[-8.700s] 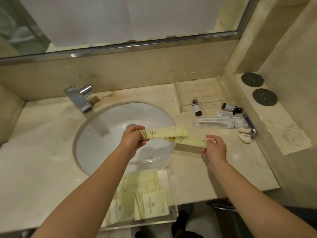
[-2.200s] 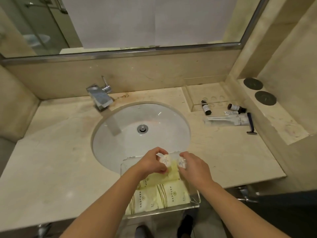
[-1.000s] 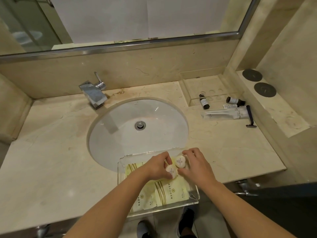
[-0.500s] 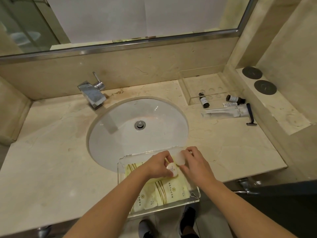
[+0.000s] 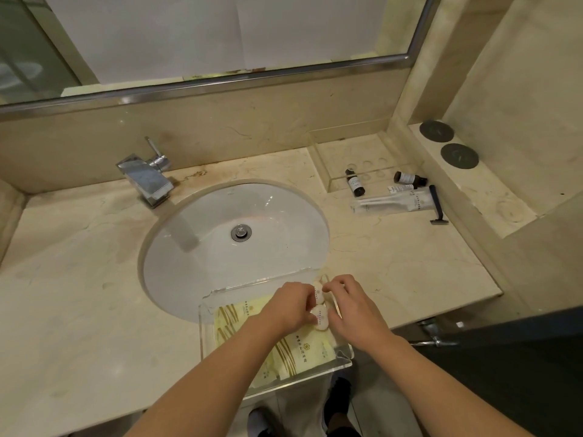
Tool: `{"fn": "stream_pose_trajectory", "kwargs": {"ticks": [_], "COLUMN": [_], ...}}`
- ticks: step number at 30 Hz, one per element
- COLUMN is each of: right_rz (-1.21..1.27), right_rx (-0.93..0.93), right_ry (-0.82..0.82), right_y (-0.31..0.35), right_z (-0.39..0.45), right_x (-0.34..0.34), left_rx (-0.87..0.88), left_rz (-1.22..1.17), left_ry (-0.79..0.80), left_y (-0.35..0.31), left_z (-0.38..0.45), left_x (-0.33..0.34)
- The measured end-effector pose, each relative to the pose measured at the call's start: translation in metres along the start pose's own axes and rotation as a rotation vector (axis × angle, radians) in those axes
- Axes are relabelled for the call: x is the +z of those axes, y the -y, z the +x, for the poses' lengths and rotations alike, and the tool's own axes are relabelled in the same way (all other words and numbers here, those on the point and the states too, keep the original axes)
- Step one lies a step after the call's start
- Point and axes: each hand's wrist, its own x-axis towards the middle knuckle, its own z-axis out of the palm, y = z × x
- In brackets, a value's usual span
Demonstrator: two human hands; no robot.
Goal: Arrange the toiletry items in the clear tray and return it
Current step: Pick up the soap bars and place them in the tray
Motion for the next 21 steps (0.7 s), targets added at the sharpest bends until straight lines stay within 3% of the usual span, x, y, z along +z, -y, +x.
{"fn": "stream_pose_trajectory", "kwargs": {"ticks": [4,9,13,21], "right_rz": [0.001,-0.031,-0.072,-0.089], "right_rx": [-0.026,-0.007,-0.023,-0.024], "right_ry": [-0.015,0.141,0.143,0.113], "right_y": [-0.001,0.004,0.006,0.007], "right_z": [-0.003,0.000,0.001,-0.001], "right_x": [-0.003,-0.008,-0.005,-0.004], "left_rx": [0.010,-0.061,-0.149,-0.160], "left_rz": [0.041,0.145,0.188,0.193], "left_ry": [-0.057,-0.114,-0.057,-0.021], "left_y": [0.002,0.013,0.027,0.034], "left_z": [0.002,-0.005,-0.011,-0.015], "left_x": [0.000,-0.007,-0.009,-0.009]}}
